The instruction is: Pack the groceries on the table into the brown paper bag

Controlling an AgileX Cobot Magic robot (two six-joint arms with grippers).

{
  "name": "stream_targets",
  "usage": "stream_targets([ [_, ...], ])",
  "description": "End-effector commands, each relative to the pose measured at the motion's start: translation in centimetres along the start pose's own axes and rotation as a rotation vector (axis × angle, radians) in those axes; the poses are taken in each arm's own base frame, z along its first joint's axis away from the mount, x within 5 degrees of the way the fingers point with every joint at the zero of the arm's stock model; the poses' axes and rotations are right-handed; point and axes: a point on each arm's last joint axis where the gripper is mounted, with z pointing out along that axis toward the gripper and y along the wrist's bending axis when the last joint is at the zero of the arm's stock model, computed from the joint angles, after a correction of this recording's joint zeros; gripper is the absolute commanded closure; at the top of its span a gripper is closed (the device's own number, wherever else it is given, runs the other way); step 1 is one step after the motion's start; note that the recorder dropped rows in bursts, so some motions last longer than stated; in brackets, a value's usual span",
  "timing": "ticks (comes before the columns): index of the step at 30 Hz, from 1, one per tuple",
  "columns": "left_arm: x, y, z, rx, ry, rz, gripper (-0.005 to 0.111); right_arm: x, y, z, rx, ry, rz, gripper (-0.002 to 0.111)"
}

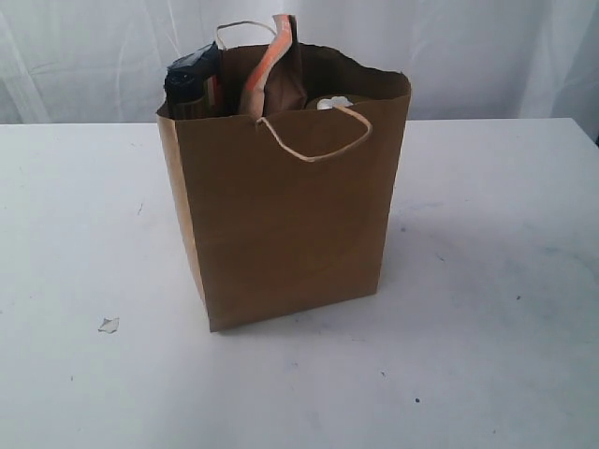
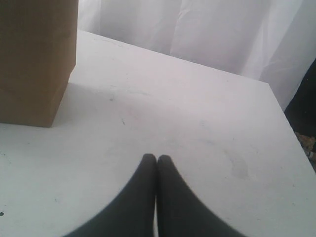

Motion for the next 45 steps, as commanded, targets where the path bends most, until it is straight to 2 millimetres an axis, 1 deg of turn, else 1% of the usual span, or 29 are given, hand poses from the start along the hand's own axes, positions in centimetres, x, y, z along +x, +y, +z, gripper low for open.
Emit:
stream_targets([
  [1, 2.1, -0.5, -1.6, -0.037, 0.032, 0.053, 0.107, 0.1, 0.0, 0.0, 0.007, -0.006, 0.001, 0.108],
  [6, 4.3, -0.9, -2.5, -0.037, 0.110, 0.137, 0.107, 0.1, 0.0, 0.0, 0.007, -0.006, 0.001, 0.108],
  [11, 5.6, -1.8, -3.3, 0.018, 0.155, 0.153, 0.107, 0.1, 0.0, 0.0, 0.007, -0.006, 0.001, 0.108],
  [13, 5.9, -2.0, -3.5, 0.026, 0.173, 0.171, 0.107, 0.1, 0.0, 0.0, 0.007, -0.006, 0.001, 0.108],
  [16, 5.9, -2.0, -3.6, 0.022, 0.170, 0.175, 0.107, 0.1, 0.0, 0.0, 0.007, -0.006, 0.001, 0.108],
  [20, 6.0, -1.6, -3.6, -0.017, 0.185, 0.232, 0.107, 0.1, 0.0, 0.0, 0.007, -0.006, 0.001, 0.108],
  [23, 6.1, -1.5, -3.6, -0.021, 0.180, 0.221, 0.107, 0.1, 0.0, 0.0, 0.007, -0.006, 0.001, 0.108],
  [26, 6.9, -1.7, -4.2, -0.037, 0.178, 0.232, 0.107, 0.1, 0.0, 0.0, 0.007, -0.006, 0.001, 0.108],
  [30, 9.2, -1.8, -5.6, -0.119, 0.168, 0.232, 0.107, 0.1, 0.0, 0.0, 0.007, -0.006, 0.001, 0.108],
  [34, 12.1, -1.7, -7.0, -0.216, 0.161, 0.152, 0.107, 0.1, 0.0, 0.0, 0.007, -0.006, 0.001, 0.108],
  [37, 14.0, -1.5, -7.7, -0.291, 0.139, 0.131, 0.107, 0.1, 0.0, 0.0, 0.007, -0.006, 0.001, 0.108],
  [40, 15.5, -1.2, -8.3, -0.354, 0.121, 0.146, 0.107, 0.1, 0.0, 0.0, 0.007, -0.006, 0.001, 0.108],
  [45, 18.0, -0.8, -8.7, -0.425, 0.051, 0.111, 0.107, 0.1, 0.0, 0.0, 0.007, -0.006, 0.001, 0.108],
])
